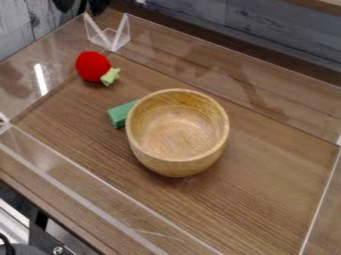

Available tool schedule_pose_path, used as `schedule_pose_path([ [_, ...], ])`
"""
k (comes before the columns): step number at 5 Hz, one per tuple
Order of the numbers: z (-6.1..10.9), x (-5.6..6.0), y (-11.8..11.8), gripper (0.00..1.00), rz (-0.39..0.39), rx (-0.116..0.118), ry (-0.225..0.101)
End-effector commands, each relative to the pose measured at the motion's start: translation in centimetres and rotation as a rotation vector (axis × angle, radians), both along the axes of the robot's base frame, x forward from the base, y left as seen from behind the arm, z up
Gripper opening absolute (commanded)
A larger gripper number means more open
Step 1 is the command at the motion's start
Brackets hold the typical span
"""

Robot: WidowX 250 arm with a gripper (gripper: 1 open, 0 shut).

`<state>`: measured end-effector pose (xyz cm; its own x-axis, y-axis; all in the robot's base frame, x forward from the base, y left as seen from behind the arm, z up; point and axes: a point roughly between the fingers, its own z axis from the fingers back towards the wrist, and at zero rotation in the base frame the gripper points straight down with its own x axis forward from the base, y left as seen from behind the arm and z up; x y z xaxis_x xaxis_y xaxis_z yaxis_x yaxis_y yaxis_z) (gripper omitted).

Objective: Move the red object to the left side of the table

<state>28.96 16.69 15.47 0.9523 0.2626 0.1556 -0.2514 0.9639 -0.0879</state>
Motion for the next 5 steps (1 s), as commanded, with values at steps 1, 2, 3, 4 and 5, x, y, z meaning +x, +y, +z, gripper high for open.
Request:
schedule_pose_path([
  [1,0.5,1.1,1.4,0.0,0.007,0.038,-0.04],
  [2,-0.5,1.7,2.1,1.0,0.015,0.036,-0.028],
  [3,-1.8,2.3,2.9,0.0,0.022,0.039,-0.01],
  [4,-1.7,2.2,2.6,1.0,0.009,0.033,-0.008],
  [5,-1.7,2.1,2.7,1.0,0.005,0.031,-0.003],
])
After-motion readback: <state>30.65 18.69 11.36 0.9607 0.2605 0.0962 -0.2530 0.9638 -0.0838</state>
